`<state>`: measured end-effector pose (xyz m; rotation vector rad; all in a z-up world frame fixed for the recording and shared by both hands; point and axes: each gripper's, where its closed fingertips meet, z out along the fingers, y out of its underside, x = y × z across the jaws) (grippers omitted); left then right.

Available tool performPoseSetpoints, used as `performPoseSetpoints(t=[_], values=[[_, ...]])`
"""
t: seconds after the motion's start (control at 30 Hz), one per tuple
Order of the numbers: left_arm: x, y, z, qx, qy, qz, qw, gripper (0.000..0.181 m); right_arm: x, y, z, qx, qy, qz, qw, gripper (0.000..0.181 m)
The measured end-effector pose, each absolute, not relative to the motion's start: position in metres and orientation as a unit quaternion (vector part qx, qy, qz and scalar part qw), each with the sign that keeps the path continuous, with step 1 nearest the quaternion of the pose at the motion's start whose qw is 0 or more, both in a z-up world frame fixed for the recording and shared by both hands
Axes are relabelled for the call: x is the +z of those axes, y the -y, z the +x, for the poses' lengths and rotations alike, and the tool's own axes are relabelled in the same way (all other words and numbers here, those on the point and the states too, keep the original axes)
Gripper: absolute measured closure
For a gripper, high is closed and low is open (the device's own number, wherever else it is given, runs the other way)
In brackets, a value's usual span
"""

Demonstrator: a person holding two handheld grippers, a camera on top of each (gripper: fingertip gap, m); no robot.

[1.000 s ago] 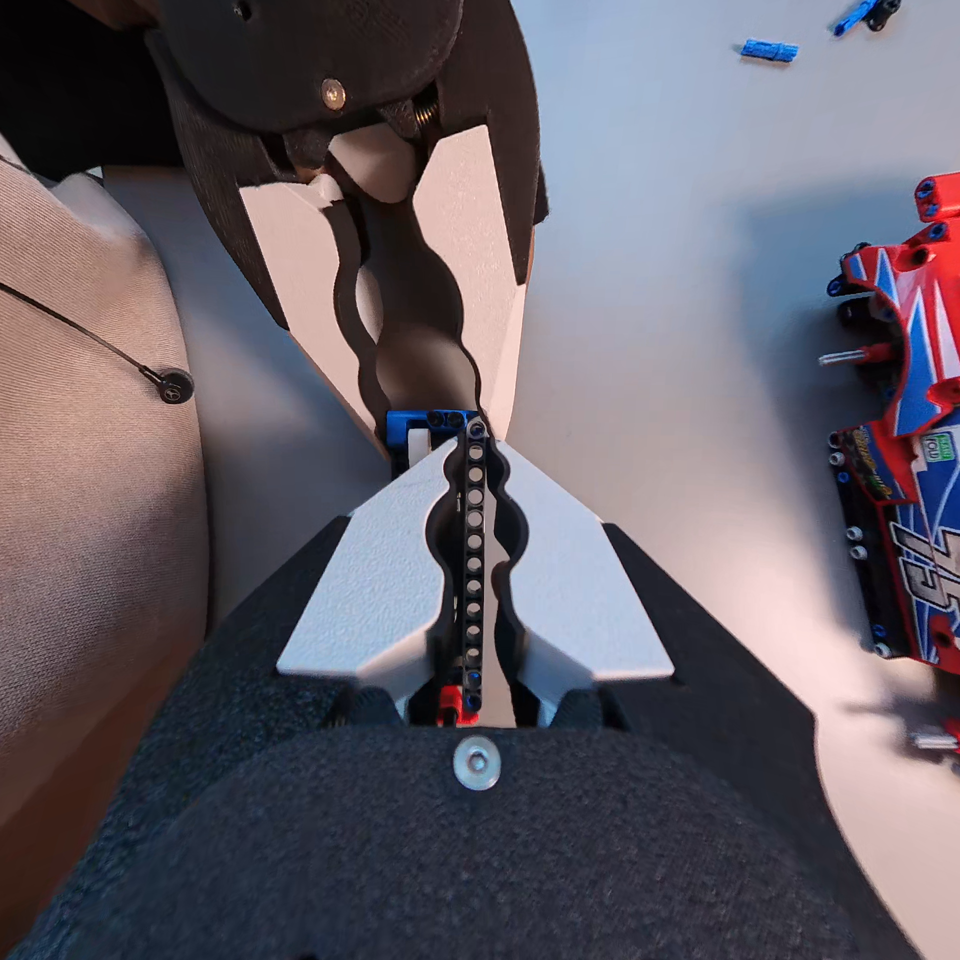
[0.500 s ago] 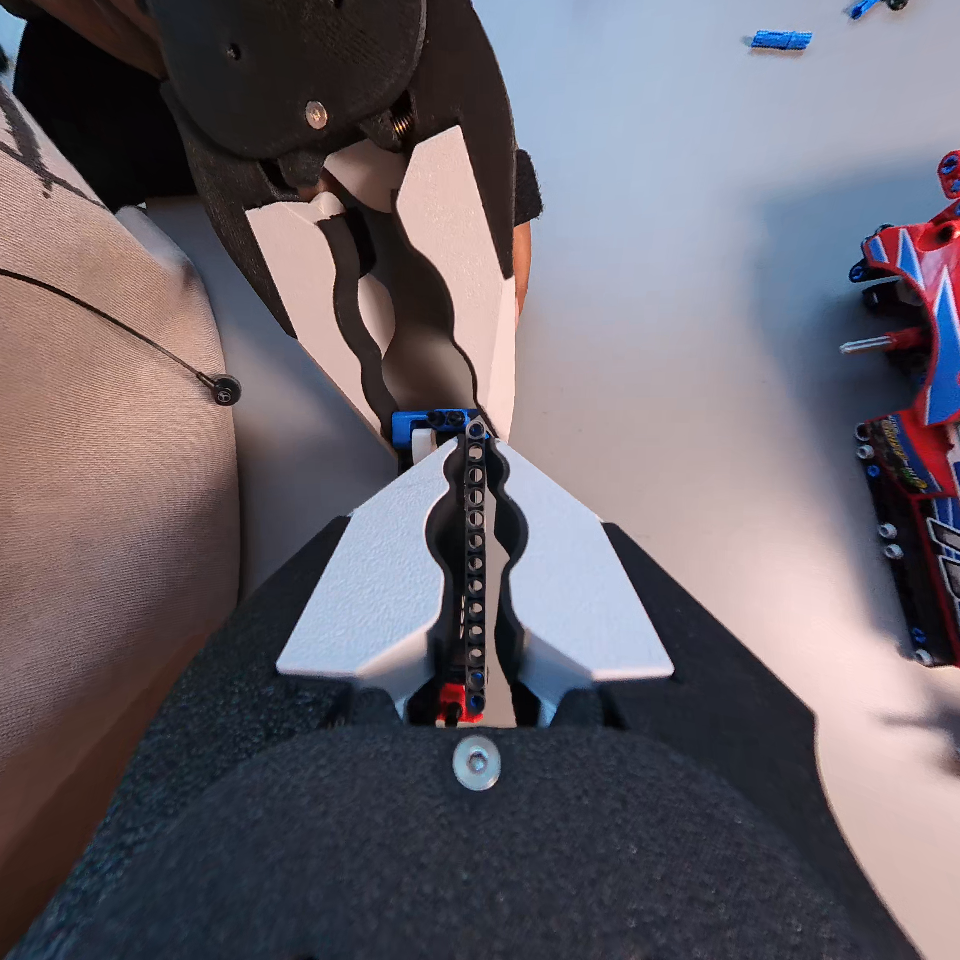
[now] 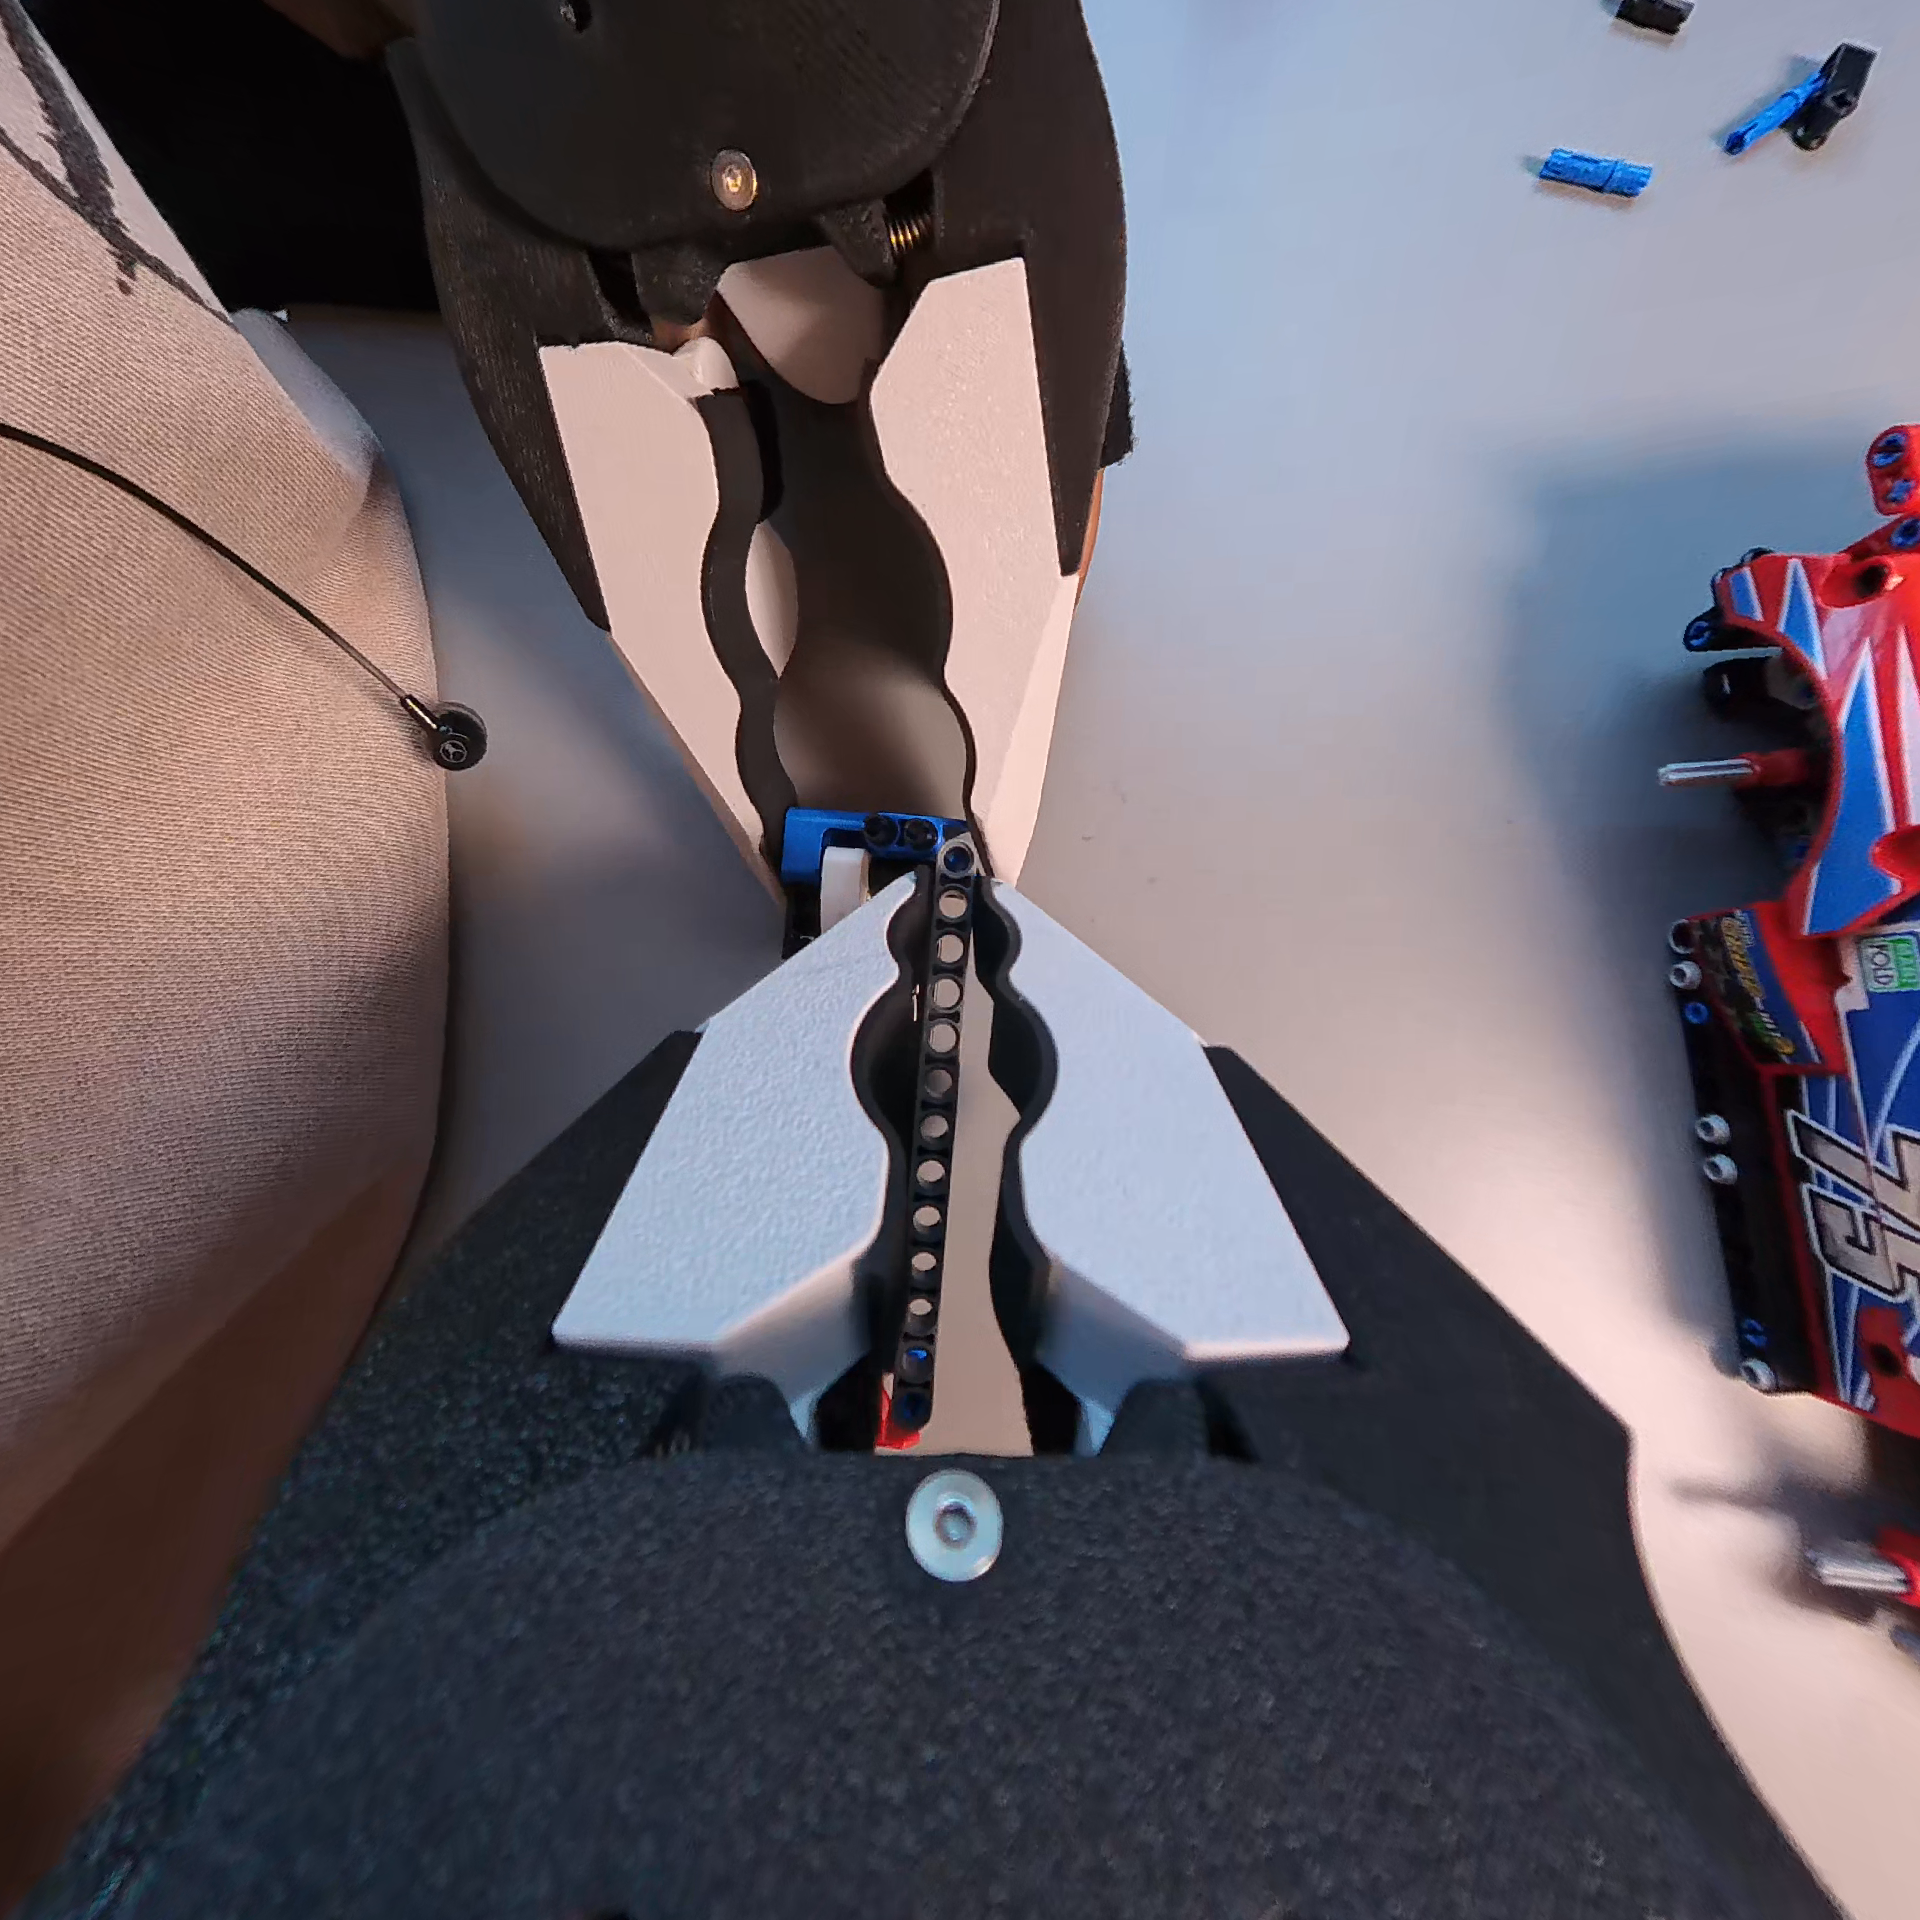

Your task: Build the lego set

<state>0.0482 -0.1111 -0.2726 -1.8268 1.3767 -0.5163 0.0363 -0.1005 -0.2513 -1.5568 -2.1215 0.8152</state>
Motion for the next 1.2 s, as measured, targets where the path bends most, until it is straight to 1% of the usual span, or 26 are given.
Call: performPoseSetpoints(t=[0.2,0.4,0.53,0.67,0.73,0.83,0.97,1.2], values=[[-0.2731,0.1113,0.0482,-0.211,-0.535,-0.724,0.381,0.14,-0.2512,0.1003,0.0363,0.285,0.766,-0.54,0.201,0.177],[-0.2741,0.1113,0.048,-0.239,-0.52,-0.737,0.359,0.14,-0.2534,0.0986,0.0342,0.258,0.791,-0.506,0.228,0.176],[-0.2742,0.1113,0.048,-0.237,-0.521,-0.737,0.36,0.14,-0.2542,0.0981,0.0339,0.268,0.778,-0.531,0.204,0.176],[-0.274,0.1118,0.0485,-0.227,-0.529,-0.73,0.368,0.14,-0.2547,0.0988,0.0356,0.292,0.761,-0.561,0.145,0.177],[-0.2741,0.1118,0.0485,-0.225,-0.53,-0.73,0.369,0.14,-0.256,0.0983,0.0345,0.293,0.761,-0.564,0.13,0.177],[-0.2739,0.1123,0.0485,-0.217,-0.536,-0.724,0.375,0.14,-0.2554,0.0996,0.0327,0.282,0.772,-0.556,0.123,0.177],[-0.2734,0.114,0.0502,-0.209,-0.547,-0.715,0.382,0.14,-0.2534,0.1036,0.0375,0.296,0.774,-0.552,0.092,0.177],[-0.2727,0.1143,0.0508,-0.197,-0.556,-0.706,0.393,0.14,-0.2542,0.1032,0.0384,0.282,0.774,-0.56,0.091,0.177]])
